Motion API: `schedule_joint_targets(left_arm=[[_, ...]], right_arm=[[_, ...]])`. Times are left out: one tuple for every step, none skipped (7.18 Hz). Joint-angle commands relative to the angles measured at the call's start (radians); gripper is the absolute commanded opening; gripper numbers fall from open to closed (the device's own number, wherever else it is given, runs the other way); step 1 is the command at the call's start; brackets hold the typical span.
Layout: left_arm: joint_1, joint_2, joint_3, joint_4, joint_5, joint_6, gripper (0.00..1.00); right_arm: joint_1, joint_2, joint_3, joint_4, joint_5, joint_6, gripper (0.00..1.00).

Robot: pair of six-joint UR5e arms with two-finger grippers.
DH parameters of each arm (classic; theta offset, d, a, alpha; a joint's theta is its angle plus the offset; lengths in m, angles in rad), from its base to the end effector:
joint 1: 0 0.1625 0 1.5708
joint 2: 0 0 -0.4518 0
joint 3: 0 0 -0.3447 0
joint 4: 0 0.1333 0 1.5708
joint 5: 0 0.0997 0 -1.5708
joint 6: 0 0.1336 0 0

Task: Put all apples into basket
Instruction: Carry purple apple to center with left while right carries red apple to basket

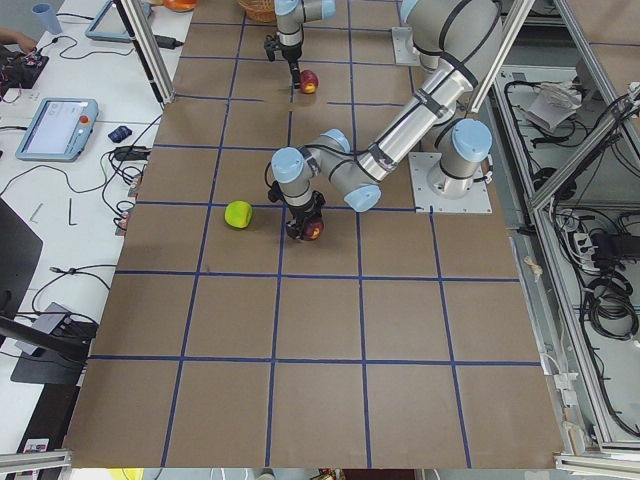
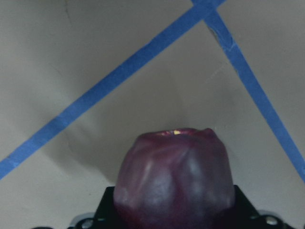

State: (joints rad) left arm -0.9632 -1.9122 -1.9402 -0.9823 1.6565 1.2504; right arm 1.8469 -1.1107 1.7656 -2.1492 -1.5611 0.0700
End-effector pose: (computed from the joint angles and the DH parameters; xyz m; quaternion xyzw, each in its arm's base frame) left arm 0.1827 -0.4761 0.2190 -0.3175 -0.9453 -0.0708 0.0233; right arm 0.2830 -0.5052 0.2165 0.1026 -0.9940 -0.0385 0.0018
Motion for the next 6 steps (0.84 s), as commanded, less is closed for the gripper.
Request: schedule_joint_targets(left_arm=[[-0.026, 0.045, 0.012, -0.016, 0.003, -0.023, 0.0], [-0.063, 0.085, 0.018, -0.047, 0.005, -0.108, 0.0], [-0.144, 0.132, 0.007, -0.083, 0.002, -0.176, 0.0], [-0.228, 0.165, 0.007, -0.122, -0.001, -0.307, 0.0], [-0.315, 0.166, 0.006, -0.124, -0.009, -0.425, 0.0], [-0.384, 0.18, 0.007, -0.134, -0.009, -0.519, 0.0]], right_arm=[[0.002, -0.023, 0.05, 0.002, 0.036, 0.001, 1.0], [0.003, -0.023, 0.061, 0.003, 0.041, -0.001, 1.0], [0.021, -0.024, 0.074, 0.002, 0.041, -0.004, 1.0], [0.046, -0.023, 0.075, 0.003, 0.027, -0.004, 1.0], [0.048, -0.023, 0.075, 0.006, 0.021, -0.012, 1.0], [0.049, -0.027, 0.077, 0.009, -0.011, -0.019, 0.83]])
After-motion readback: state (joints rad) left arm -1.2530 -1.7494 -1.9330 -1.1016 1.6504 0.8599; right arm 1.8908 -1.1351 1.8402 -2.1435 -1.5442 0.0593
